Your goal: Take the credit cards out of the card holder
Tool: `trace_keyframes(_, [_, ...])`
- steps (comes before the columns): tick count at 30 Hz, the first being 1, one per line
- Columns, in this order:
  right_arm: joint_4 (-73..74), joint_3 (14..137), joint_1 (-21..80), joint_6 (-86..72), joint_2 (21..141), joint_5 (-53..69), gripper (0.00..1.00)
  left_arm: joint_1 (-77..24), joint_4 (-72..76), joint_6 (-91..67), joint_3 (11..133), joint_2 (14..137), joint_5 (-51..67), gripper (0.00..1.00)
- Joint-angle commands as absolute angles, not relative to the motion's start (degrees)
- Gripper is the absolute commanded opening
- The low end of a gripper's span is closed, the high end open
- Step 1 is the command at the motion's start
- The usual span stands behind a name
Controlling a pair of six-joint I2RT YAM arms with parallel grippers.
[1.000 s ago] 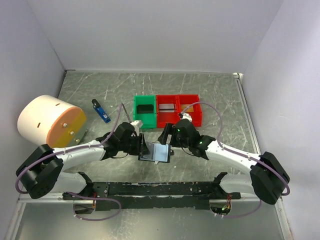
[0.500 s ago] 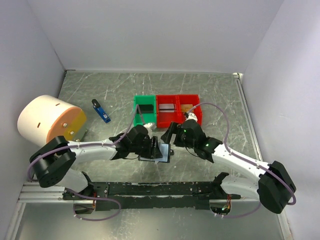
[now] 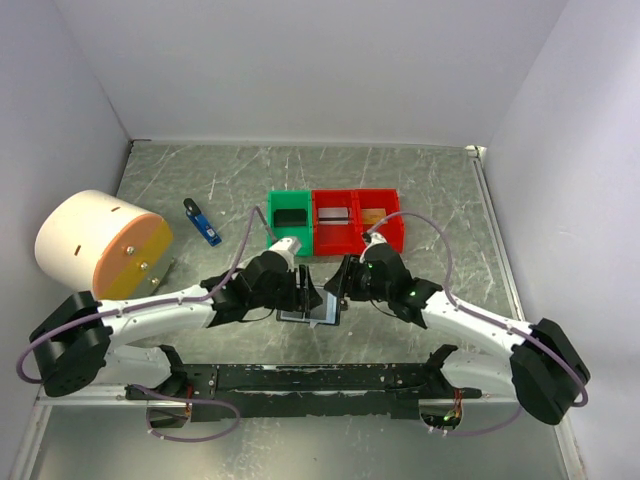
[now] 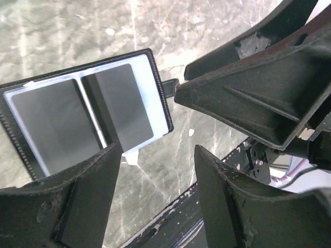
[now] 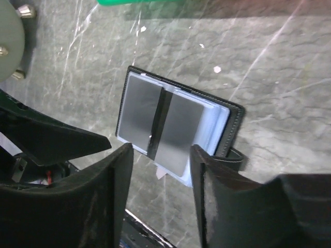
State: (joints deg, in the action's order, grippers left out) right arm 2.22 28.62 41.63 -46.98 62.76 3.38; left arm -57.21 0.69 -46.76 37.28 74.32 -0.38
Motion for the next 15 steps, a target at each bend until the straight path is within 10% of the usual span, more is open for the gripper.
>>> trace_keyframes(1, [-5.26,27.84,41.39,-46.58,66.43,9.30,0.42,-56.50,-4.21,-47.31,35.24,72.16,-7.40,0.70])
trace_keyframes(15, [-9.81,28.32,41.36,-45.31,81.39,9.14,0.34,-51.31,4.79,-44.22,33.69,76.12,2.28,0.68])
